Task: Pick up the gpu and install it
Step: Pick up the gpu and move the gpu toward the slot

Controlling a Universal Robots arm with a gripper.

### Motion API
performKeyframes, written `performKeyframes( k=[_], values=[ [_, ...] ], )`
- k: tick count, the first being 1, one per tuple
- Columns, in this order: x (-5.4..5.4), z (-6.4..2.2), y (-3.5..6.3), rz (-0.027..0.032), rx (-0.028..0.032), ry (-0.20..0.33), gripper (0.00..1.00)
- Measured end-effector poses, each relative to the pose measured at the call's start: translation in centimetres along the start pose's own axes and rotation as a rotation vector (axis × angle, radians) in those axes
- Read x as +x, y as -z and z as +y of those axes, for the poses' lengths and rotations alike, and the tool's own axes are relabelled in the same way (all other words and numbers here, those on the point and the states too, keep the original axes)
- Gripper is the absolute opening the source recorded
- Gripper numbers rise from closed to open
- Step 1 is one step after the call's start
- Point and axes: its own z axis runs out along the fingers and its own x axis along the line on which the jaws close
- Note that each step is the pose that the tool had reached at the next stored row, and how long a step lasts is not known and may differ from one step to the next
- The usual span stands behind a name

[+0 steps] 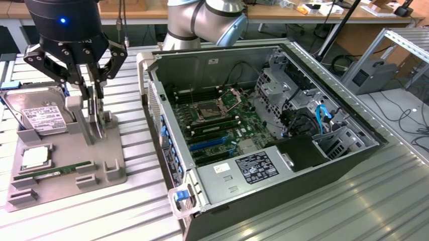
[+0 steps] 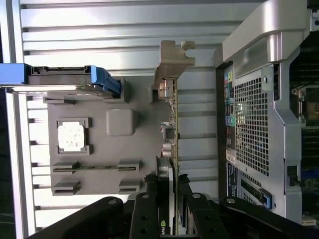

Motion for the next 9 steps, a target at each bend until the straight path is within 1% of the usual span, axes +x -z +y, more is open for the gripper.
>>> performKeyframes(
  k=[9],
  values=[
    [-0.02,0.02,0.98,0.0000,0.0000,0.000,0.27]
  ],
)
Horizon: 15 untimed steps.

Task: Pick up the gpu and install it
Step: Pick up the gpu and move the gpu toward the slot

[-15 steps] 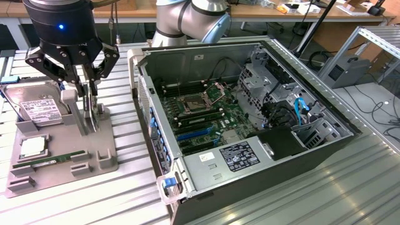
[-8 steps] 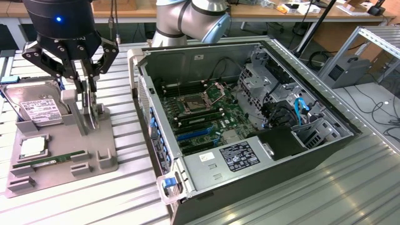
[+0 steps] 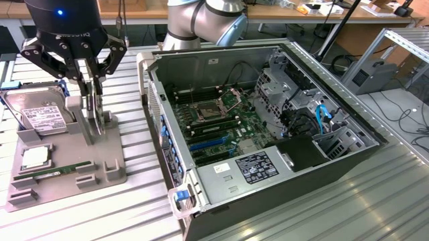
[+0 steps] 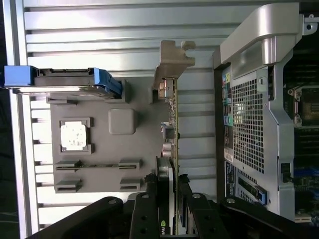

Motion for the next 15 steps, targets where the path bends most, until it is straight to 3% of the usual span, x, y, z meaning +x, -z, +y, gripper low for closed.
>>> performKeyframes(
  k=[15],
  values=[
    [0.0,0.04,1.60,0.0000,0.0000,0.000,0.27]
  ],
)
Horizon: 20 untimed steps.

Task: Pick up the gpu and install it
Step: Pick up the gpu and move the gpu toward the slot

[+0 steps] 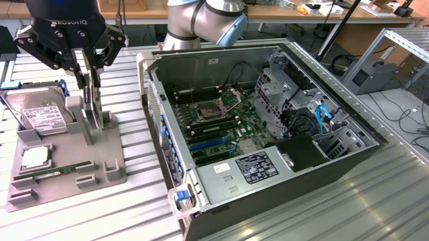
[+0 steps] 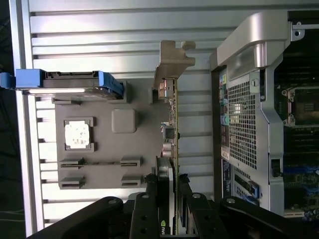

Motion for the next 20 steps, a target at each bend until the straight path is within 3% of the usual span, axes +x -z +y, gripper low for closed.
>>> performKeyframes(
  k=[20],
  values=[
    [-0.1,0.05,2.20,-0.0001,-0.0001,0.000,0.27]
  ],
)
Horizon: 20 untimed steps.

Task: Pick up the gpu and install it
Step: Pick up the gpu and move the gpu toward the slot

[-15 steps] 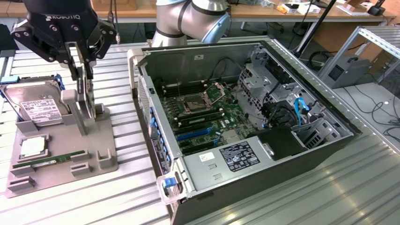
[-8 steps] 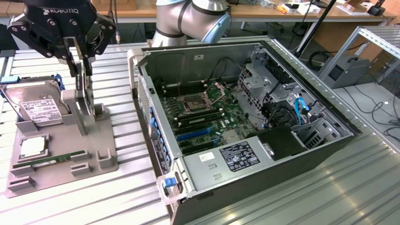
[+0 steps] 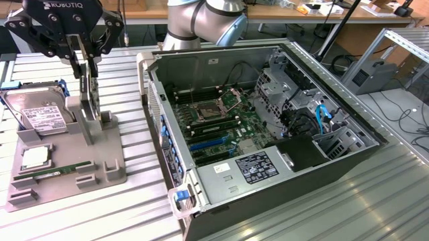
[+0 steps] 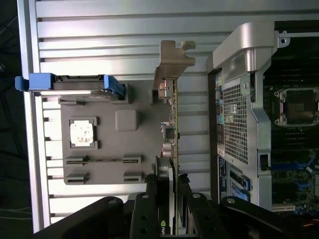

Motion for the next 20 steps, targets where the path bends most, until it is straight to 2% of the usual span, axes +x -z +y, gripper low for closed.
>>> performKeyframes(
  k=[11,20],
  values=[
    [-0.1,0.01,0.01,0.0002,0.0002,0.000,0.27],
    [-1.8,0.07,-0.04,0.0001,0.0001,0.000,0.27]
  ],
)
